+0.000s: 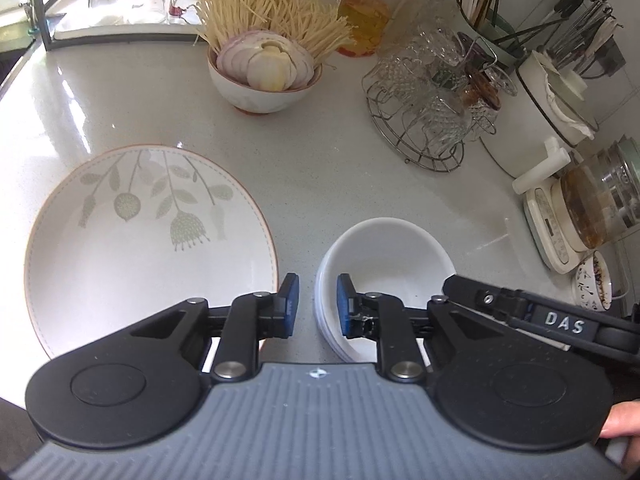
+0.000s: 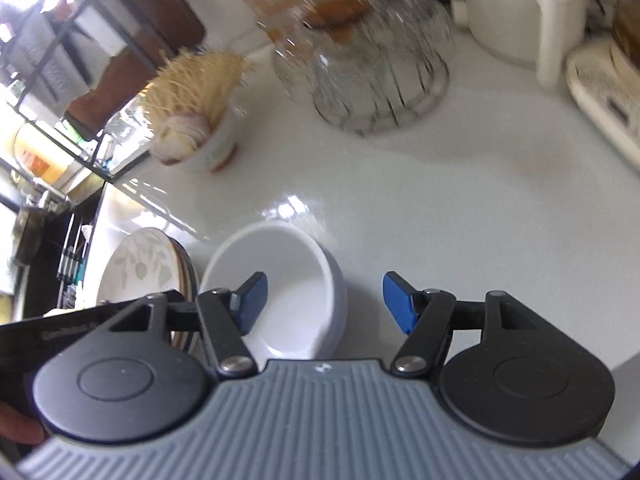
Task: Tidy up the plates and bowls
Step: 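Close both grippers on the rim of the stacked bowls, then lift the stacked bowls with both grippers and carry them over the plates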
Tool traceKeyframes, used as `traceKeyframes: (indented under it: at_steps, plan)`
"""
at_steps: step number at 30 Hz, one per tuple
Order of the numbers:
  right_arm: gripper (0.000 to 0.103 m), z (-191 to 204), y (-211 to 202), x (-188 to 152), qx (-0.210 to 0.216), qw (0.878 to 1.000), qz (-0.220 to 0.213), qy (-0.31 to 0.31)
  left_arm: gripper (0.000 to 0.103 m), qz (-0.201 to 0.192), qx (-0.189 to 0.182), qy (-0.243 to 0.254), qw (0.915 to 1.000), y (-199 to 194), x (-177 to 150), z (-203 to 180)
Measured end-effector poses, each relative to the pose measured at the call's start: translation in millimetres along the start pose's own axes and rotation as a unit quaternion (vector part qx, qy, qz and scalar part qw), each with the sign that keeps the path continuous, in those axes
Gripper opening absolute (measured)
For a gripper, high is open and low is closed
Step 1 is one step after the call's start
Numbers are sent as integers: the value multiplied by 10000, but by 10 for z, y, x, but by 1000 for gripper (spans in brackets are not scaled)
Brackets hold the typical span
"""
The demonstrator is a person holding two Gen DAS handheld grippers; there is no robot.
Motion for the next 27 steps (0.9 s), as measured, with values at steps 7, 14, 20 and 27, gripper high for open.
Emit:
traceKeyframes:
  at_steps: [7,14,20,27]
  plan:
    - [56,-74,287,-251,418,9938,688,763,37,3,-285,81,9996,43,-14,25]
    - [37,-35,404,-369,432,9897,900,1026,41,-62,-404,112,9991,45,-1,27]
    - [24,-75,425,-373,416,9862,976,1274,43,24,-450,154,9989,57,-34,-4]
    - [18,-131,404,-364,276,9868,977,1264,44,303,-320,487,9978,201,-162,-146]
Point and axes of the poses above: each gripper's, at about its wrist camera, not at the fingertips, and y roughly the way its jaws point, z to its left, x to its top, the point moved 4 cm from there along y, roughly the way its jaws point, and after that the axes turned 13 degrees about -x, right-handed, at the moved point
